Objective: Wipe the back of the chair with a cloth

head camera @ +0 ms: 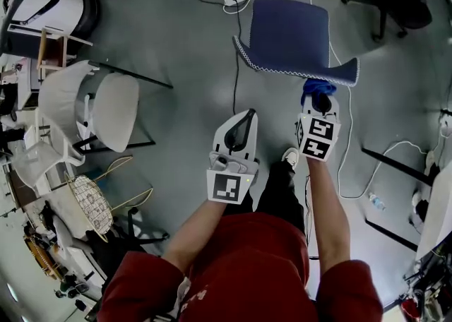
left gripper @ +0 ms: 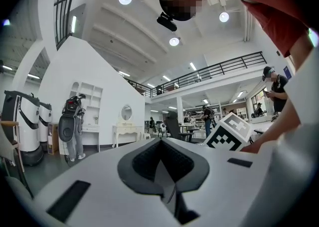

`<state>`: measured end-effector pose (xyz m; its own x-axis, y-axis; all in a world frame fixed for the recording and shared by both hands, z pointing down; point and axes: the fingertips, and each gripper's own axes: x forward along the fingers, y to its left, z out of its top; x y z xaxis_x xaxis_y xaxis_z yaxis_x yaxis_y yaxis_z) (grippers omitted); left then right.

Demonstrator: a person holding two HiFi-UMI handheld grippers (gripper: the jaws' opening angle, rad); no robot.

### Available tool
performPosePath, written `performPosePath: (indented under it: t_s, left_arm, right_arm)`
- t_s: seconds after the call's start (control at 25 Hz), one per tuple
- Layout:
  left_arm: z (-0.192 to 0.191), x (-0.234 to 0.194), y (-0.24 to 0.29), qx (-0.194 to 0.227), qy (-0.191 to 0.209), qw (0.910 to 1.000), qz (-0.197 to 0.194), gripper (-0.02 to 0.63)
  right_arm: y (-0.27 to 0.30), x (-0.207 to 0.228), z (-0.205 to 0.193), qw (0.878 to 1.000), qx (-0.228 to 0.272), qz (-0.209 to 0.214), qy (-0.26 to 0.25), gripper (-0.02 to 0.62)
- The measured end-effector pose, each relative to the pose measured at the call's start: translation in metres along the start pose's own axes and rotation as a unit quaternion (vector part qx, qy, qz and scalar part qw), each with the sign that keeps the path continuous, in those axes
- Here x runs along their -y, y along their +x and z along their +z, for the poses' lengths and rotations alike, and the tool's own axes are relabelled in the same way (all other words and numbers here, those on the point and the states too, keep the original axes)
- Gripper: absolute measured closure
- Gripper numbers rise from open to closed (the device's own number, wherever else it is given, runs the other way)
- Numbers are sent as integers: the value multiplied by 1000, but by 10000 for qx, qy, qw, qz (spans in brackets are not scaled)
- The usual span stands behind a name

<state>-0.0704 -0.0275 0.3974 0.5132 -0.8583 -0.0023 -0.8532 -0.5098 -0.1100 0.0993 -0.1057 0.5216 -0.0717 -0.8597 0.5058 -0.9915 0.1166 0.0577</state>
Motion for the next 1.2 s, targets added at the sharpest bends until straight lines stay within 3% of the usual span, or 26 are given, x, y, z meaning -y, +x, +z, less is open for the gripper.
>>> performPosePath:
  t_s: [0.28,0.56,0.84,1.0,1.2]
  left_arm:
    - [-35,-3,25,-212,5,9998,-63,592]
    - [-131,-12,22,-402,-179,9982,395,592]
    - [-231,-21,17,-489,-398,9976,283,592]
    - [-262,-33,12,-564,-456,9968,322,592]
    - [-283,-49,7,-567,-634,9955,417,592]
  right_arm:
    - [28,-13,-51,9990,-109,243,362,534]
    - [109,-57,-148,9969,-256,624,400,534]
    - [198,-85,-222,9972,-332,575,356,534]
    - [244,-91,-244,9976,-521,433,144,534]
    - [262,-88,-248,9986,-447,162,218,534]
